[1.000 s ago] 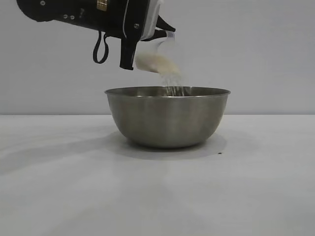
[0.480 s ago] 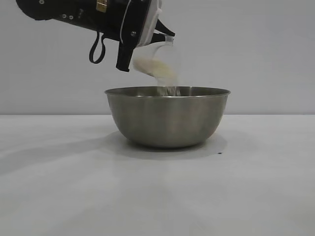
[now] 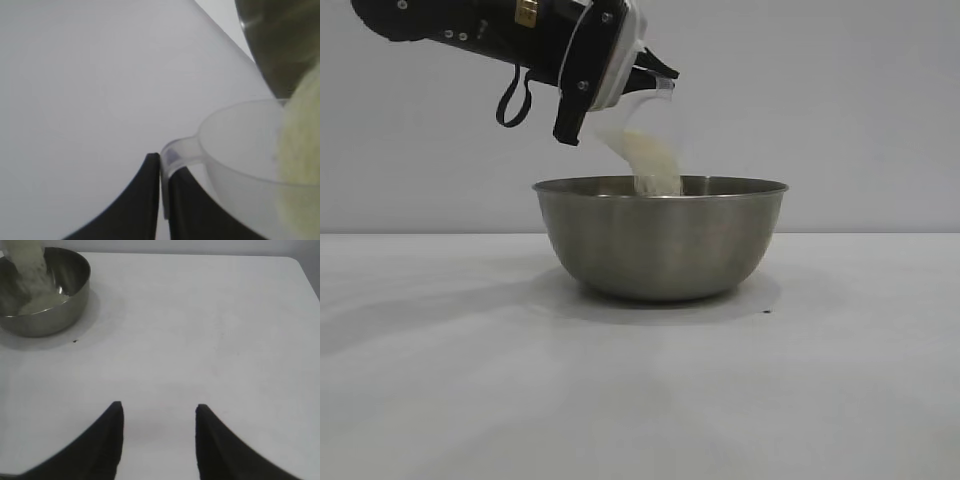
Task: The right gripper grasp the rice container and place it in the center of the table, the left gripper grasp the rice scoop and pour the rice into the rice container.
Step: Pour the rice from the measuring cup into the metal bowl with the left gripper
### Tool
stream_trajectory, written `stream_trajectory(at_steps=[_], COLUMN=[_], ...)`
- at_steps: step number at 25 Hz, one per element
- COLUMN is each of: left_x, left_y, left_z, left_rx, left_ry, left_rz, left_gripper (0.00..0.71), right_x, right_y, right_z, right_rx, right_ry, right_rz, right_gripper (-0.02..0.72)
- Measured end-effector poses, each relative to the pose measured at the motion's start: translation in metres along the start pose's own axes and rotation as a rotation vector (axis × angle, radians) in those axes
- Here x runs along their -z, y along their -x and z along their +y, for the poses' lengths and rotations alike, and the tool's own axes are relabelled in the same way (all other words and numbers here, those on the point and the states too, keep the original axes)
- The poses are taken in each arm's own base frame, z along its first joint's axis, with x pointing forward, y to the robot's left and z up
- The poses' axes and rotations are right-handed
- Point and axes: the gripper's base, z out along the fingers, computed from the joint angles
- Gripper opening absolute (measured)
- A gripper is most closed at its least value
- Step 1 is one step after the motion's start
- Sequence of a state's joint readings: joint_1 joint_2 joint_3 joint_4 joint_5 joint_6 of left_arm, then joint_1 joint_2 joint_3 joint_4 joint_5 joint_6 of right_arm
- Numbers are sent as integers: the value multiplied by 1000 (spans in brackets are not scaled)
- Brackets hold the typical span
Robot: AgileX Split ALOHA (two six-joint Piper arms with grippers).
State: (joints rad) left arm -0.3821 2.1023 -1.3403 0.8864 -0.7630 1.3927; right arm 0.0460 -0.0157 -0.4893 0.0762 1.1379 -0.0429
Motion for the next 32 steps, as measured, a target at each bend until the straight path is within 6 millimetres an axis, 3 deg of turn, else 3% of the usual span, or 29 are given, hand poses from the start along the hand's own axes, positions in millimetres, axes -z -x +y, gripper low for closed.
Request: stream_trajectory(at_steps=[32], left_x=[0], left_y=[0], left_z=[0], left_rx=[-82], left_ry=[0], left_rz=[3], left_gripper=[0], right_x=[0], right_y=[0], right_z=[0], right_rx=[0], right_ry=[0], right_rz=[0], right_gripper=[272])
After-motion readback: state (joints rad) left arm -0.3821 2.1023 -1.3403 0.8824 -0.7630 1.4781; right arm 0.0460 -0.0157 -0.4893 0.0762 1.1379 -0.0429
